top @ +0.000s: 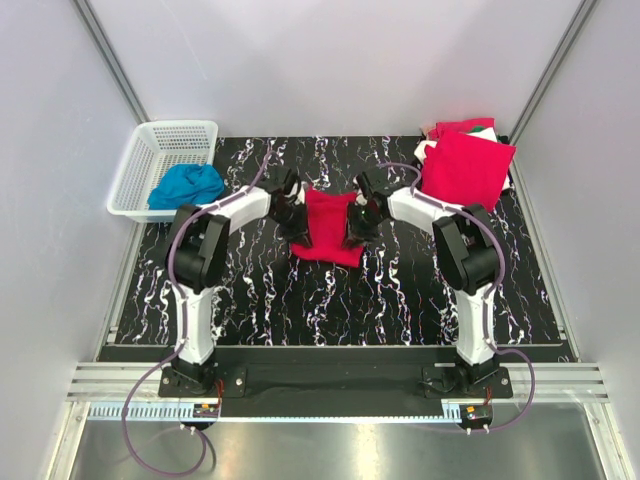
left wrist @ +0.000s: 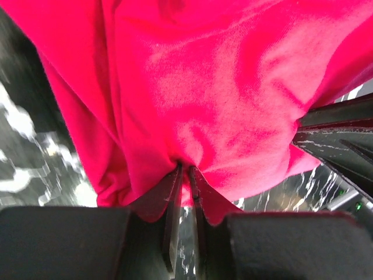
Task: Fold and stack the t-shirts
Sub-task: Fold the tshirt
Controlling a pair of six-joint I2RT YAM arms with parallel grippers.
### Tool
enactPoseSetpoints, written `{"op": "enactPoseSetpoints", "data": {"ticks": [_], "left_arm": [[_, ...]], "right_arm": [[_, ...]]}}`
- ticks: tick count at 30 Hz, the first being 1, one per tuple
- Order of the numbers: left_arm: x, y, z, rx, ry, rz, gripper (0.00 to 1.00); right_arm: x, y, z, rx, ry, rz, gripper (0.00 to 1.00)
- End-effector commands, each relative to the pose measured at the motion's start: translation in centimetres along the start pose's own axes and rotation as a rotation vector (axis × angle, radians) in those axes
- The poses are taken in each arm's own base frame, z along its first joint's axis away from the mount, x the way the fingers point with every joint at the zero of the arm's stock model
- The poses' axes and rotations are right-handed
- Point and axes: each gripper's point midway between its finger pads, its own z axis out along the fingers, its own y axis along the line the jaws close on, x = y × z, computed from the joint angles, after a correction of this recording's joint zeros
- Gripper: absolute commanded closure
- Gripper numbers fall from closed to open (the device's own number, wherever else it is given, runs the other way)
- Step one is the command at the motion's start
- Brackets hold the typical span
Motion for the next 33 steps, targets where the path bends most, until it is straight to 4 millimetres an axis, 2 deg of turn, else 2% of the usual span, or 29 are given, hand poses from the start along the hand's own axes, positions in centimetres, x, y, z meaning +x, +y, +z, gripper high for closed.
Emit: {"op": "enactPoseSetpoints", "data": {"ticks": [1, 2, 8, 10, 11, 14, 16, 21, 24, 25, 26, 28, 30, 31, 32, 33], "left_arm": [[1.6, -1.0, -2.6, 0.0, -0.01, 0.045, 0.84], [1.8, -1.4, -3.4, 0.009, -0.021, 0.05, 0.84], [5.2, -2.6, -5.5, 0.019, 0.004, 0.07, 0.85], [6.6, -2.8, -5.6, 0.02, 0.024, 0.069, 0.85], [7.5, -2.8, -6.1, 0.012, 0.021, 0.072, 0.85], [8.5, -3.5, -7.2, 0.016, -0.001, 0.077, 0.85], [8.2, -3.7, -7.8, 0.014, -0.024, 0.068, 0.82], [5.6, -5.5, -8.7, 0.036, -0.084, 0.092, 0.74], [3.8, -5.9, -8.2, 0.031, -0.096, 0.102, 0.71], [3.5, -5.9, -7.8, 0.024, -0.093, 0.104, 0.71], [2.9, -5.7, -7.1, 0.009, -0.088, 0.105, 0.71], [2.3, -5.3, -6.4, -0.014, -0.084, 0.113, 0.71], [1.3, -4.6, -5.4, -0.051, -0.081, 0.121, 0.71], [1.2, -4.4, -5.0, -0.064, -0.076, 0.122, 0.71], [0.8, -3.8, -4.3, -0.094, -0.073, 0.121, 0.72], [0.7, -3.3, -3.9, -0.109, -0.064, 0.12, 0.74]], "right_arm": [[1.8, 1.4, -2.4, 0.012, -0.019, -0.028, 0.67], [2.1, 1.5, -2.7, 0.009, -0.02, -0.028, 0.67], [5.4, 1.8, -4.5, 0.005, -0.004, -0.031, 0.67], [5.8, 2.3, -5.5, -0.007, -0.02, -0.037, 0.68], [6.8, 2.2, -5.5, -0.003, -0.008, -0.032, 0.68], [7.5, 2.8, -7.0, -0.016, -0.034, -0.025, 0.67], [7.0, 3.4, -8.3, -0.03, -0.075, -0.028, 0.66], [5.0, 4.9, -9.7, -0.037, -0.112, -0.07, 0.64], [3.5, 5.0, -9.5, -0.002, -0.111, -0.086, 0.64], [3.5, 4.6, -8.5, 0.015, -0.084, -0.085, 0.64], [2.9, 5.0, -8.5, 0.013, -0.09, -0.104, 0.64], [2.6, 4.2, -7.4, 0.051, -0.074, -0.101, 0.66], [2.3, 4.0, -6.9, 0.078, -0.06, -0.102, 0.74], [2.4, 3.5, -6.1, 0.096, -0.039, -0.102, 0.82], [2.2, 3.3, -5.9, 0.109, -0.036, -0.099, 0.96], [2.4, 2.8, -5.6, 0.134, -0.023, -0.095, 1.0]]}}
